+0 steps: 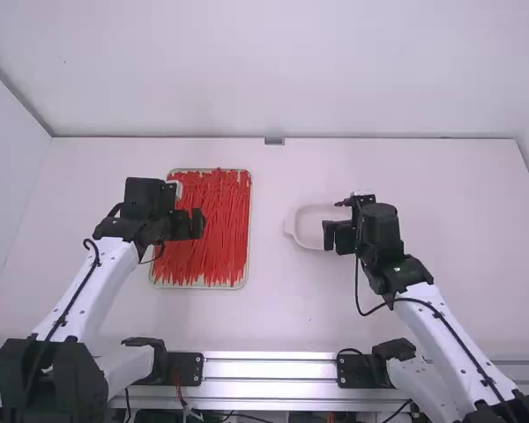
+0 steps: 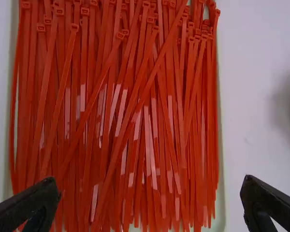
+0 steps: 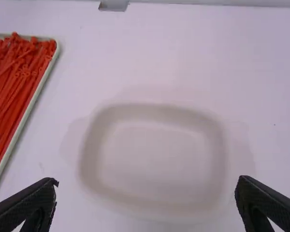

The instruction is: Fasten the cable tie

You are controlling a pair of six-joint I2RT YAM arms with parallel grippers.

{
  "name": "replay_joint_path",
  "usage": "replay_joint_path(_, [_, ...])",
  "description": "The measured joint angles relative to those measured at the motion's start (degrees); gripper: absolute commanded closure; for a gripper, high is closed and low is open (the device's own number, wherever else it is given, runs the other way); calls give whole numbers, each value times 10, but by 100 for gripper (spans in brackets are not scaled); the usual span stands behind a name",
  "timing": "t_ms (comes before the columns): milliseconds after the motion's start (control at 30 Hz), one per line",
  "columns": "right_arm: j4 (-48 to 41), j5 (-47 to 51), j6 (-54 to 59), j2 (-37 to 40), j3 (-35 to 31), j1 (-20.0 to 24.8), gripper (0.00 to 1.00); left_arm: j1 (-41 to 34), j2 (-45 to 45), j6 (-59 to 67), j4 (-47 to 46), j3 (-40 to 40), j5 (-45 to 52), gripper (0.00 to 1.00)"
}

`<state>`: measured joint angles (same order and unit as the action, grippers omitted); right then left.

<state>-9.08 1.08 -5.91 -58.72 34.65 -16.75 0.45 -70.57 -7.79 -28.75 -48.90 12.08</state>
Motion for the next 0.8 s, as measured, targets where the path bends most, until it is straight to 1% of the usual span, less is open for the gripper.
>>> replay_joint_path(167, [38,0,-1,-12,1,5,1,0,0,-15,0,0,-3,1])
replay_joint_path(333, [49,0,-1,-31,3,9,1,0,0,-48,-1,0,-7,1])
replay_joint_path(467, [64,0,0,-47,3,1,3,0,0,-55,-1,0,-7,1])
replay_joint_path(500, [72,0,-2,-52,3,-3,1,0,0,-58,0,0,-7,1])
replay_joint_path(600, [85,0,0,-60,3,-5,1,0,0,-60,3,0,-7,1])
replay_joint_path(667, [85,0,5,-66,3,-5,1,0,0,-56,-1,0,-7,1])
replay_joint_path(700, [84,0,9,-67,3,-5,1,0,0,-52,-2,0,-7,3])
replay_joint_path(733, [84,1,13,-68,3,-5,1,0,0,-49,-2,0,-7,1])
replay_joint_path(800, [84,0,18,-69,3,-5,1,0,0,-42,-2,0,-11,1])
